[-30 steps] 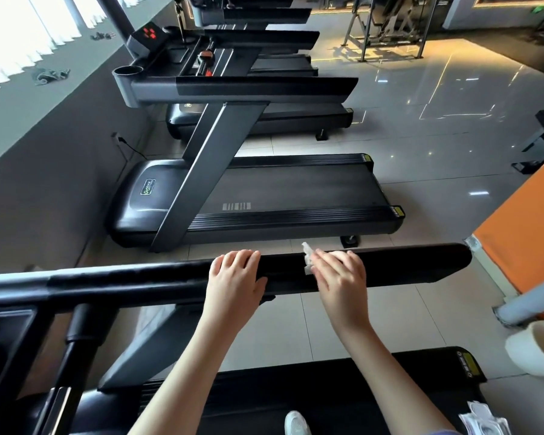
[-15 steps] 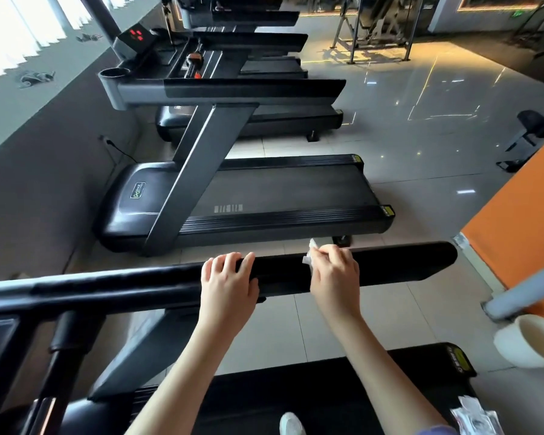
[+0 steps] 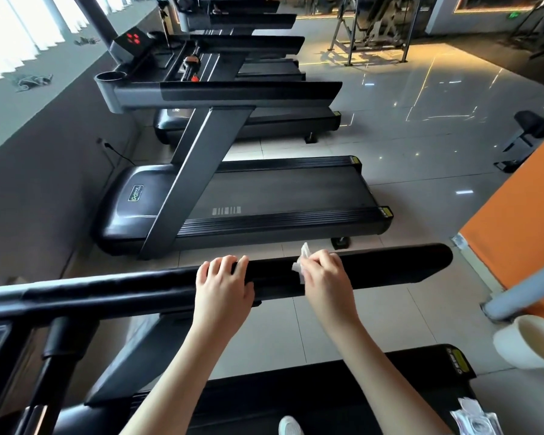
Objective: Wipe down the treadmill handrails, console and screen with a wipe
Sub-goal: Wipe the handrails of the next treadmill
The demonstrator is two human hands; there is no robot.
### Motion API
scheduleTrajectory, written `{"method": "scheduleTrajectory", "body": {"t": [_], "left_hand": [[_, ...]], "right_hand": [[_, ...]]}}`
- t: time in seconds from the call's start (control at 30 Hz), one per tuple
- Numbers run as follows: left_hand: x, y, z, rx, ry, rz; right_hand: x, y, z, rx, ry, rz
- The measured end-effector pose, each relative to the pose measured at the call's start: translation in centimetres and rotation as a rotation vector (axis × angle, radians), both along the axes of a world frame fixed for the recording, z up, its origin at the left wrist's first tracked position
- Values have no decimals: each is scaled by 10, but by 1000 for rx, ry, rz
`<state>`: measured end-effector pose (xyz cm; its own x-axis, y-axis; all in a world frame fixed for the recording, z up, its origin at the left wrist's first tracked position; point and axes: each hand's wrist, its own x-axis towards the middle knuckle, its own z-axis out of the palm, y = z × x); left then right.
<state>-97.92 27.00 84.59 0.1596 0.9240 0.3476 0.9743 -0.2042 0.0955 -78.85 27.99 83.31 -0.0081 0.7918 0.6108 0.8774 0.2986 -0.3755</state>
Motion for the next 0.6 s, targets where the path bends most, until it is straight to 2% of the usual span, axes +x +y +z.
{"method": "scheduleTrajectory", "body": {"t": [0.13, 0.23, 0.33, 0.5, 0.6], "left_hand": [[4, 1, 1, -38, -8, 5], [11, 2, 2, -42, -12, 9], [14, 2, 1, -29, 6, 8], [14, 3, -1, 25, 19, -8], [17, 4, -1, 26, 8, 11]], "right_hand": [[25, 7, -1, 38, 101, -161], [-1, 2, -3, 40, 111, -92], [-7, -3, -5, 36, 39, -9], [22, 7, -11, 61, 67, -235], [1, 5, -9, 11, 69, -147]]}}
